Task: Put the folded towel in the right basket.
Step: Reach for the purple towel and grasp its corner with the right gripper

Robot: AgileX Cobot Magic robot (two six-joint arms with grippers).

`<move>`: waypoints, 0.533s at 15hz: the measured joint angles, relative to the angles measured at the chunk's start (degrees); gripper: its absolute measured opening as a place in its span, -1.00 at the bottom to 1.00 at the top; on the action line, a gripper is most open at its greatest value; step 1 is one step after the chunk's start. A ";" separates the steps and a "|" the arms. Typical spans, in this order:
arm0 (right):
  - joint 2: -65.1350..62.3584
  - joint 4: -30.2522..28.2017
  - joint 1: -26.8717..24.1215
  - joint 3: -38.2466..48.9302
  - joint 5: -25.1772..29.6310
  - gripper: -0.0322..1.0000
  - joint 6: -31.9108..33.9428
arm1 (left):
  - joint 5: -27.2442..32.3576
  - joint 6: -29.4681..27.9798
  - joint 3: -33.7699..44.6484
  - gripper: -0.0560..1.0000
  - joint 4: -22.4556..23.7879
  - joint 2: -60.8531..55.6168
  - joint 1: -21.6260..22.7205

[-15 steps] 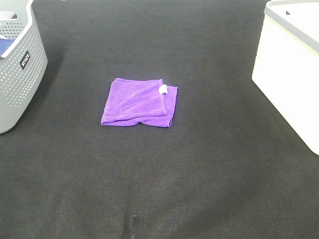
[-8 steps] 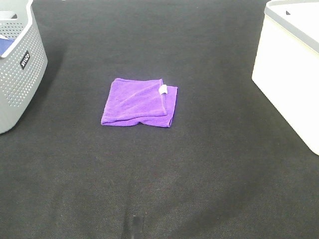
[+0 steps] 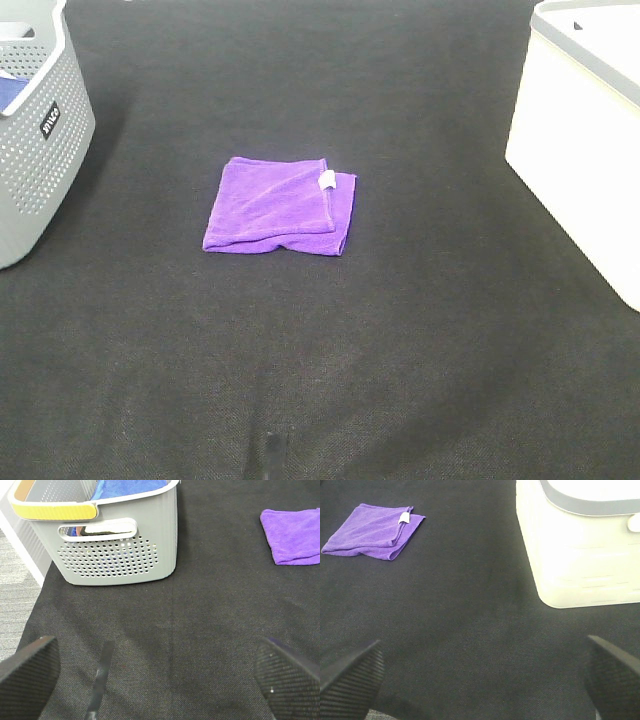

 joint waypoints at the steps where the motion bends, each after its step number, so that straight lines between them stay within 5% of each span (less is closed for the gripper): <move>1: 0.00 0.00 0.00 0.00 0.00 0.95 0.00 | 0.00 0.00 0.00 0.99 0.00 0.00 0.00; 8: 0.00 -0.06 0.00 0.00 0.00 0.95 0.00 | 0.00 0.00 0.00 0.99 0.00 0.00 0.00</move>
